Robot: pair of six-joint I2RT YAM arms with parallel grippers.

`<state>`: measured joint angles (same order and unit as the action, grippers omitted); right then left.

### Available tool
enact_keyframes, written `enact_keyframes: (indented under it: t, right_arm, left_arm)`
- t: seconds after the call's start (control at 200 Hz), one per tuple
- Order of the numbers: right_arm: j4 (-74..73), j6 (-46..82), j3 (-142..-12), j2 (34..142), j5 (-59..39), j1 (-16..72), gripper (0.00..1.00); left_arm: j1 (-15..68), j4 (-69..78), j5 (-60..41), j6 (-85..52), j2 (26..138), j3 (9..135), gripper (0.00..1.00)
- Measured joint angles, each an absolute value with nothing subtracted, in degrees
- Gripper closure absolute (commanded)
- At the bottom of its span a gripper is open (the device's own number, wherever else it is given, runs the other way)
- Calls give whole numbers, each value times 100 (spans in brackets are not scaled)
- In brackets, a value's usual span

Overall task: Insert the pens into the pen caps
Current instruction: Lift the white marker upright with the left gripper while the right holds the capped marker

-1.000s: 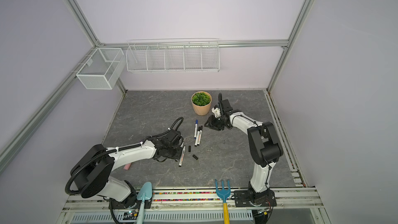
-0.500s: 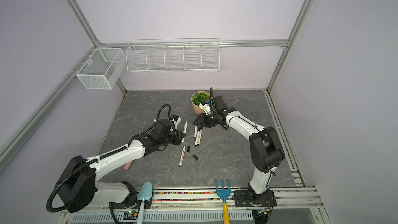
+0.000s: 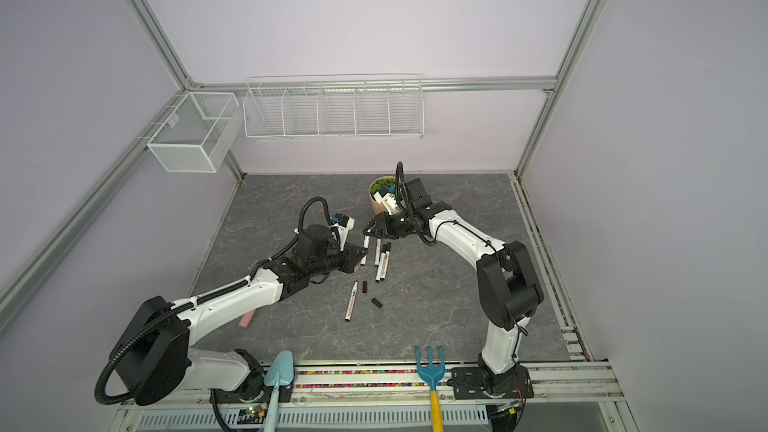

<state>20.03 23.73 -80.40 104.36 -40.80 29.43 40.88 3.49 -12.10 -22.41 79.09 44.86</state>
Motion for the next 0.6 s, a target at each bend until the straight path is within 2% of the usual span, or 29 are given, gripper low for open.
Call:
enact_keyframes:
  t: [0.12,0.19,0.3,0.355,0.6]
  right_arm:
    - [1994,2388,-8064,10488,-4136,2961,81]
    - [1984,2397,-8066,10492,-4139,2963,83]
    - [1962,2390,-8066,10492,-4145,2958,85]
    - [1964,2392,-8066,10492,-4169,2961,85]
    - [1964,2392,-8066,10492,-4209,2963,86]
  left_arm:
    - [4088,475,-1232,-2287,7985,4488,100]
    - [4088,521,-1232,-2316,8016,4488,100]
    - [4088,563,-1232,-2392,8044,4493,71]
    - [4088,591,-1229,-2405,8090,4528,64]
    - [4088,720,-1229,-2438,8276,4724,69]
